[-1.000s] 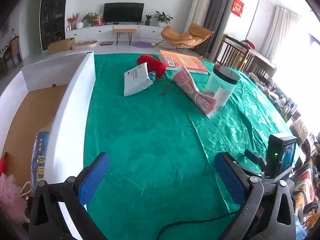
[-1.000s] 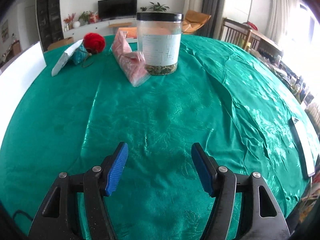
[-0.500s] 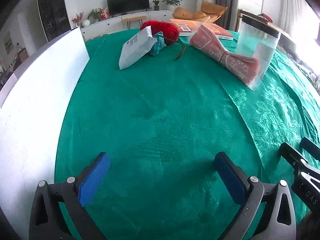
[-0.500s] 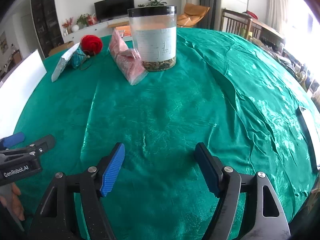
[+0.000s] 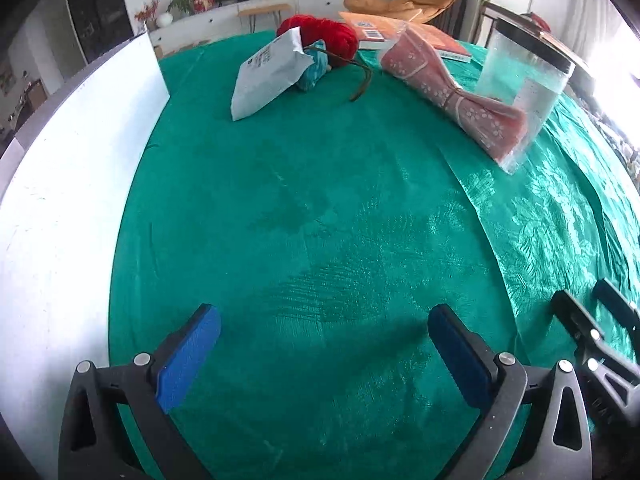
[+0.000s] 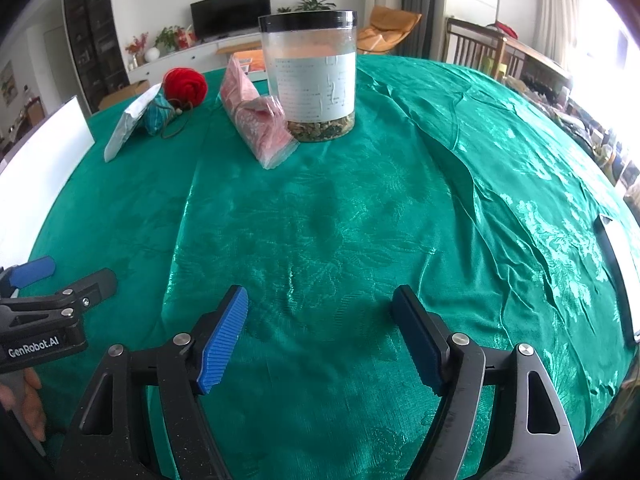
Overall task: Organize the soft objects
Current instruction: 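Return both tools to the table, then grasp the white cleaning-wipes pack with the left tool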
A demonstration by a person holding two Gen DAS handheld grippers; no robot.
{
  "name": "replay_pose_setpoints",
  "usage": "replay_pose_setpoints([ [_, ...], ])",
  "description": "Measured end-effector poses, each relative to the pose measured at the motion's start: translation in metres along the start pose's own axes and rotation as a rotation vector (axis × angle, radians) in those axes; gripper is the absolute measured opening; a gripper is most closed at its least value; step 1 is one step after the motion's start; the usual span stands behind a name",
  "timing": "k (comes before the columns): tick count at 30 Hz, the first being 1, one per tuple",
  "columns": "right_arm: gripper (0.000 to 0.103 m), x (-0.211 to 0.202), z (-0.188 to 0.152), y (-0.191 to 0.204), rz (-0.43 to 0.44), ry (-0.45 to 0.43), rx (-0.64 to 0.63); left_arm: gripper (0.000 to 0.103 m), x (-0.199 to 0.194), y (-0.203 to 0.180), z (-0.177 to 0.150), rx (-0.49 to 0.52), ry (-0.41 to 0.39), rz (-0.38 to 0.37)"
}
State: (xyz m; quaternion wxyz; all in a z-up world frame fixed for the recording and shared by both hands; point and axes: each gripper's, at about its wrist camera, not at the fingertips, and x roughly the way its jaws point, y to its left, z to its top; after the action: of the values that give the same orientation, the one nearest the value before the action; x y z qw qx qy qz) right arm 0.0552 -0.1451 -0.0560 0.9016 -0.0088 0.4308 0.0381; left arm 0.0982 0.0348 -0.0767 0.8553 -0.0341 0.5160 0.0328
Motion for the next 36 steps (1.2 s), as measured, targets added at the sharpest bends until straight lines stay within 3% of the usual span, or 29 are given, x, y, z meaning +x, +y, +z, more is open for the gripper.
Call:
replay_pose_setpoints([
  [3, 0.078, 0.000, 0.000, 0.000, 0.000, 0.000, 0.000, 0.102, -0.028, 0.008, 0.027, -0.072, -0.090, -0.060],
  [5, 0.078, 0.000, 0.000, 0.000, 0.000, 0.000, 0.000, 0.102, -0.039, 0.012, 0.055, -0.079, -0.151, -0.061],
  [7, 0.078, 0.000, 0.000, 0.000, 0.000, 0.001, 0.000, 0.102, -0.035, 0.020, 0.093, -0.079, -0.163, -0.037],
  [12, 0.079, 0.000, 0.000, 0.000, 0.000, 0.001, 0.000, 0.102, 0.016, 0.057, 0.169, -0.174, -0.118, -0.026],
  [17, 0.081, 0.000, 0.000, 0.002, 0.006, 0.005, -0.004, 0.102, 0.077, 0.074, 0.191, -0.235, 0.013, -0.073],
  [19, 0.081, 0.001, 0.000, 0.003, 0.007, 0.006, -0.007, 0.102, 0.091, 0.079, 0.186, -0.266, 0.039, -0.088],
  [20, 0.082, 0.001, 0.000, 0.003, 0.008, 0.006, -0.007, 0.095, 0.094, 0.081, 0.183, -0.281, 0.030, -0.124],
  [21, 0.082, 0.001, 0.000, 0.003, 0.008, 0.007, -0.008, 0.065, 0.090, 0.085, 0.178, -0.303, -0.011, -0.188],
  [22, 0.082, 0.001, 0.000, 0.003, 0.008, 0.007, -0.008, 0.063, 0.083, 0.088, 0.174, -0.321, -0.041, -0.206],
  [25, 0.082, 0.001, 0.000, 0.003, 0.008, 0.007, -0.008, 0.063, 0.062, 0.080, 0.153, -0.278, -0.052, -0.107],
  [28, 0.082, 0.001, 0.000, 0.003, 0.009, 0.007, -0.008, 0.063, 0.033, 0.059, 0.112, -0.192, -0.033, -0.031],
  [32, 0.082, 0.001, 0.000, 0.003, 0.009, 0.007, -0.008, 0.064, -0.005, 0.022, 0.038, -0.084, -0.009, -0.011],
  [34, 0.082, 0.000, 0.000, 0.003, 0.009, 0.007, -0.008, 0.066, -0.013, 0.009, 0.006, -0.046, -0.004, 0.010],
  [36, 0.082, 0.000, 0.000, 0.003, 0.009, 0.007, -0.008, 0.082, -0.009, -0.002, -0.015, 0.008, 0.008, 0.039],
])
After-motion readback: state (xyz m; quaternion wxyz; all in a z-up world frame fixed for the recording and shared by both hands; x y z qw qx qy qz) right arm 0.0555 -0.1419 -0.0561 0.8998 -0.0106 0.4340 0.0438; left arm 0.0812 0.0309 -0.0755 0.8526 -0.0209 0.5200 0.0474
